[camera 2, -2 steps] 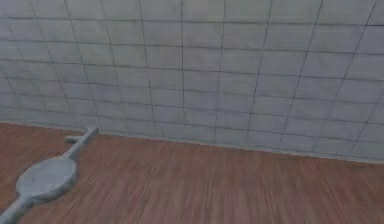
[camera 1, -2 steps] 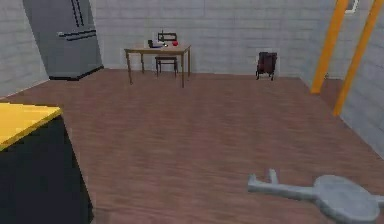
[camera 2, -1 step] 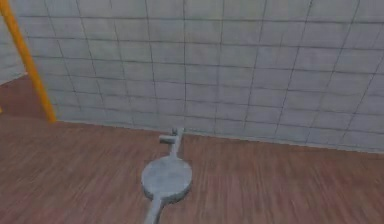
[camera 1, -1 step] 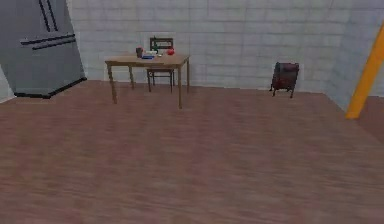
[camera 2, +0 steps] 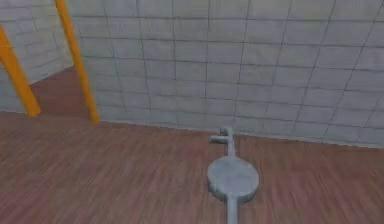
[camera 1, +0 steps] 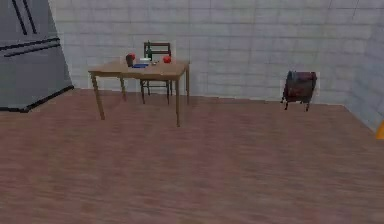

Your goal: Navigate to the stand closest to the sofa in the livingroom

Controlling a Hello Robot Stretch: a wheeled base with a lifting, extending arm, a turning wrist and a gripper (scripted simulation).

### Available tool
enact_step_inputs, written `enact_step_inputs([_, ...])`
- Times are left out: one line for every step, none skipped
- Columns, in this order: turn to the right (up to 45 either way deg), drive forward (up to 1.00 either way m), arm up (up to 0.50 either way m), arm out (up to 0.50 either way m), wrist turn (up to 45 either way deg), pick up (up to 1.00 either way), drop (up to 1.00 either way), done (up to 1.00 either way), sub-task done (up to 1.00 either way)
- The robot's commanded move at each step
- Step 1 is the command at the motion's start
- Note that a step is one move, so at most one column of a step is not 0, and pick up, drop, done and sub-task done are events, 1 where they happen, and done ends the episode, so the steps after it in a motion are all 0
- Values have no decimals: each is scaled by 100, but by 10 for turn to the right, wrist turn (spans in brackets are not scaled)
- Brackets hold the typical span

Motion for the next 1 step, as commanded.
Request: enact_step_inputs([450, 0, 0, 0, 0, 0, 0, 0, 0])
